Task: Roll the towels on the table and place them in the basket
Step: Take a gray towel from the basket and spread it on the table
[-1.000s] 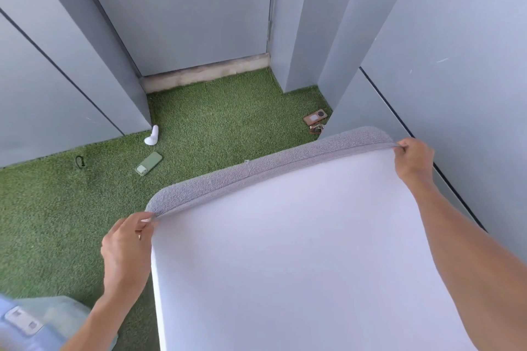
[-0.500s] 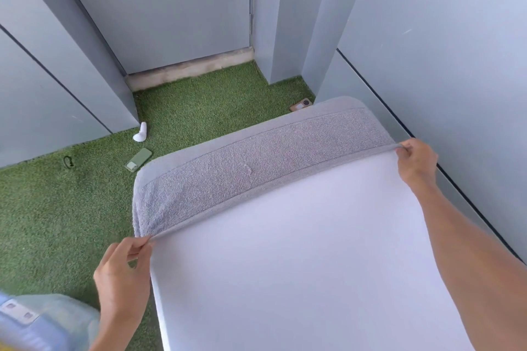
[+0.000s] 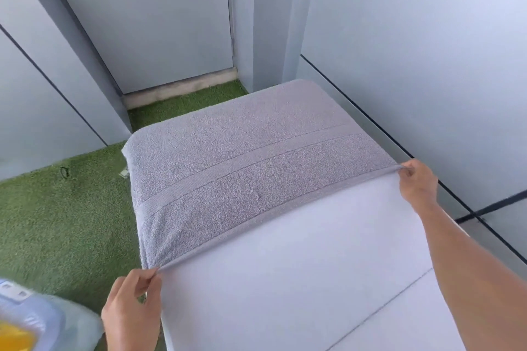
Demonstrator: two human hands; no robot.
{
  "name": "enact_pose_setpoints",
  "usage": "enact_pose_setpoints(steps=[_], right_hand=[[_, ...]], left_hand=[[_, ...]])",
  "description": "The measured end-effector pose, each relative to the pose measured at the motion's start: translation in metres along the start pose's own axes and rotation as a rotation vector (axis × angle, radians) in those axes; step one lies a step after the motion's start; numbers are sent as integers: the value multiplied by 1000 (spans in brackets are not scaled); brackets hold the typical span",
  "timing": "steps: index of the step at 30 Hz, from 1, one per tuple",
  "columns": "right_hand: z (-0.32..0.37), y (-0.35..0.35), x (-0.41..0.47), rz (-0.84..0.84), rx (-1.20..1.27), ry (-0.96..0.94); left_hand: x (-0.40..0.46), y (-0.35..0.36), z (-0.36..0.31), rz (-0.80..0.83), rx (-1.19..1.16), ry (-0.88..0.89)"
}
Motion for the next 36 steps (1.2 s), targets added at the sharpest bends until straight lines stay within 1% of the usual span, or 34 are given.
enact_pose_setpoints(steps=[5,13,15,19,23,27,31,36], right_hand=[[-50,-45,-40,19,-21,3],[-111,-105,-91,44,-2,-25],[-128,-119,-101,48,23,-27],[-160,-153,-130,52,35,-54],[-199,-187,-162,45,47,-72],[-244,-217,-186,49,56,-69],[-281,-245,-211,55,52,-41],[-322,-283,-248,45,69,-39]], left_hand=[[-83,-20,0,-37,-29,17],[-194,-43,-8,-85,-42,23],[-221,-48,-10,-103,-34,-6],[-267,-59,-12,-61,-28,-57],[-329,-71,-16,-110,-16,-46],[-395,-85,-19,-169,11,1],[-452,-94,-17,-135,36,-34],[-515,-110,-20,-120,10,-29]])
Point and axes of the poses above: each hand's wrist, its own x-axis towards the middle knuckle, its own y-axis out of the palm, z = x × y, the point moved 5 cm from there along x, towards the middle knuckle, and after that the axes turned 8 degrees about x, right-handed, at the moved point
